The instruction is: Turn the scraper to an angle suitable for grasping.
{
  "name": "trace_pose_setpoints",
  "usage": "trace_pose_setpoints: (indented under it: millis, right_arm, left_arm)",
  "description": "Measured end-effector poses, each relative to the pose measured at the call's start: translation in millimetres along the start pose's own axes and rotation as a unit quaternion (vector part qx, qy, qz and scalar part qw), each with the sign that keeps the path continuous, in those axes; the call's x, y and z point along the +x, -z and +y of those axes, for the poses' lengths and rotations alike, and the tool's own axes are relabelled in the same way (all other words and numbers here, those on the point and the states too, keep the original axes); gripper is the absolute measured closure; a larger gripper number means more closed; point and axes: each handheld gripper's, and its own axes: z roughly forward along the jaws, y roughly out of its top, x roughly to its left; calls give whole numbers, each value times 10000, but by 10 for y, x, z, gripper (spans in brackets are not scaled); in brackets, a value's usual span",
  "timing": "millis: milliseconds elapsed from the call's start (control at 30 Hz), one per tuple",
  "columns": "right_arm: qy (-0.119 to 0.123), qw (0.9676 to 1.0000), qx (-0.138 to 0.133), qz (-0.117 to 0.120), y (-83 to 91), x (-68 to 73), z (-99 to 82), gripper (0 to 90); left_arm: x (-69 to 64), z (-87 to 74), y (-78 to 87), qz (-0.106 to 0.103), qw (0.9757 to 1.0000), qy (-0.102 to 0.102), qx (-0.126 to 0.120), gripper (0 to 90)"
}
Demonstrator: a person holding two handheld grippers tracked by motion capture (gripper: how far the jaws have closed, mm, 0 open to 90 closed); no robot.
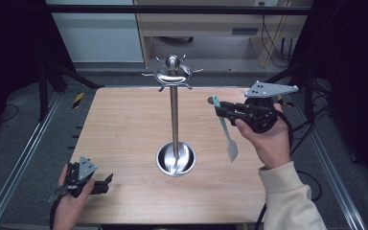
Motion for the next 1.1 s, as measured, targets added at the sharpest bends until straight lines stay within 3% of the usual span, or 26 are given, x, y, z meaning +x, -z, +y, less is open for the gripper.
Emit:
trace_pose_setpoints:
  millis: [200,633,1100]
  right_arm:
    - [-31,9998,-209,-17,23,48,56,744]
    - [-13,9992,-401,13,45,104,136,744]
    - [28,9989,-471,71,46,156,187,744]
  left_arm:
    - [4,-1,1,2,10000,6,-2,27]
    - [5,-1,2,4,10000,-1,-3,28]
    - [1,-3,-9,-26,10000,-21,32,28]
